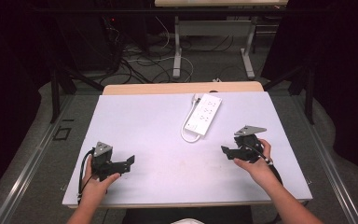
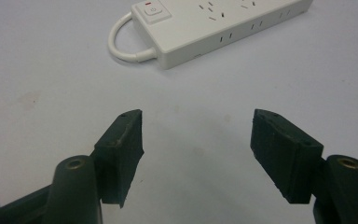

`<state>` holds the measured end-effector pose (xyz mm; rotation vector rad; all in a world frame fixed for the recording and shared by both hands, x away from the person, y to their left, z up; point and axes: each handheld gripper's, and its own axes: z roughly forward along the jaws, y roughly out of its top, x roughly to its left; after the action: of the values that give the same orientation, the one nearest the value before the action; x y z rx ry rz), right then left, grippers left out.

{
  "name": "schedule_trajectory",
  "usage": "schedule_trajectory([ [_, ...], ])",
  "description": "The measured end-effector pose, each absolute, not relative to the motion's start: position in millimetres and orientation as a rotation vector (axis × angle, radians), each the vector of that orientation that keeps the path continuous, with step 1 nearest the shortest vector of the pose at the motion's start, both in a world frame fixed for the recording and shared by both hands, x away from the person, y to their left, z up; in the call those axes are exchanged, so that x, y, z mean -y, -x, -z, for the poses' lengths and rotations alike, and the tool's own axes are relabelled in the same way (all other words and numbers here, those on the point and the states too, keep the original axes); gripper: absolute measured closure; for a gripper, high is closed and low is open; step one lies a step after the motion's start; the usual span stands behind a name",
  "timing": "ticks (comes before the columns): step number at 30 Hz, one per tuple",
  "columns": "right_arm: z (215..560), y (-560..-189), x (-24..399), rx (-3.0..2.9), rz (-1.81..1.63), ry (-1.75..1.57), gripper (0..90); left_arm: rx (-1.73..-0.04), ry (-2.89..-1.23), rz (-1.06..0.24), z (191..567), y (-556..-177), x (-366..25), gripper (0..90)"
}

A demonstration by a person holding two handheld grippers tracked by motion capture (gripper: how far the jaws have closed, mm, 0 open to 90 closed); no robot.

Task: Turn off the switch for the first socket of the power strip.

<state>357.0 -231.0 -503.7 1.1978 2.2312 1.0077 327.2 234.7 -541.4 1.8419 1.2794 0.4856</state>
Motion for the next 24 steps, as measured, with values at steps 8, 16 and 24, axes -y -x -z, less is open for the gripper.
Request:
schedule_trajectory([
  [8,490.7,-365.0,222.9,-2.284,-0.968,-1.166,33.6,-1.285,-1.837,-0.485,541.3,-327.0,-235.1,0.9],
  [16,481.0,-373.8,216.1,-2.327,-0.933,-1.154,34.0,-1.285,-1.837,-0.486,541.4,-327.1,-235.1,1.0],
  [24,470.9,-381.3,211.5,-2.346,-0.891,-1.139,35.3,-1.283,-1.837,-0.486,541.3,-327.2,-235.2,1.1],
])
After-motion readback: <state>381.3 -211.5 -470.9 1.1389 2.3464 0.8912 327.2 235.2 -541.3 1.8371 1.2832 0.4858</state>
